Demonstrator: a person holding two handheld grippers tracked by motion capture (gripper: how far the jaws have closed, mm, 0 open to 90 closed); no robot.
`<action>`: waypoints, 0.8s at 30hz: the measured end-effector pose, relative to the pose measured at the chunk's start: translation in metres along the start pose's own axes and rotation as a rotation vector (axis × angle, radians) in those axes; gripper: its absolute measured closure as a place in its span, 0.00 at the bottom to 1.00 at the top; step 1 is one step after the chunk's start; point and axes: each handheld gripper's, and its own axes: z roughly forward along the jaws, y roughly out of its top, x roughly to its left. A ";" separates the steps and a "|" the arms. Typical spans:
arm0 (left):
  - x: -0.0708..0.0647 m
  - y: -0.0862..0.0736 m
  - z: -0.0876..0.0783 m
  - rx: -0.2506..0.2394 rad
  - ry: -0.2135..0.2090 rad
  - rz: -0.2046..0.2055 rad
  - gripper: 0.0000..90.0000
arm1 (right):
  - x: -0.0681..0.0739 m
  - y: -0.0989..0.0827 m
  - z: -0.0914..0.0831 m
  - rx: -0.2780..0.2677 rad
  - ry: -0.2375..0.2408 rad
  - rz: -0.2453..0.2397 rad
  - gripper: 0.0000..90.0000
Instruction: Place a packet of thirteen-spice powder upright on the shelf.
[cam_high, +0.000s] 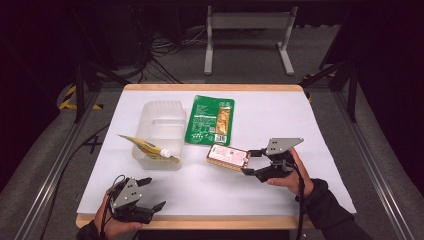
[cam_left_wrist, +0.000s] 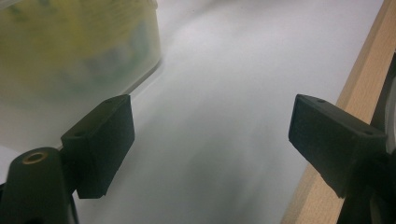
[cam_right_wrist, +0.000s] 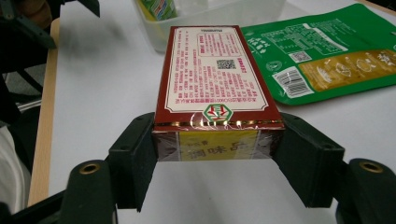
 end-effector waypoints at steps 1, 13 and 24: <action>0.000 0.000 0.000 0.003 0.001 0.001 0.17 | -0.001 0.003 0.001 -0.006 -0.002 0.003 0.37; -0.005 0.001 0.001 0.023 -0.001 0.014 0.17 | -0.023 0.028 0.020 -0.095 0.085 0.156 0.37; -0.006 0.000 0.003 0.033 -0.012 0.028 0.17 | -0.033 0.062 0.064 -0.087 0.186 0.261 0.37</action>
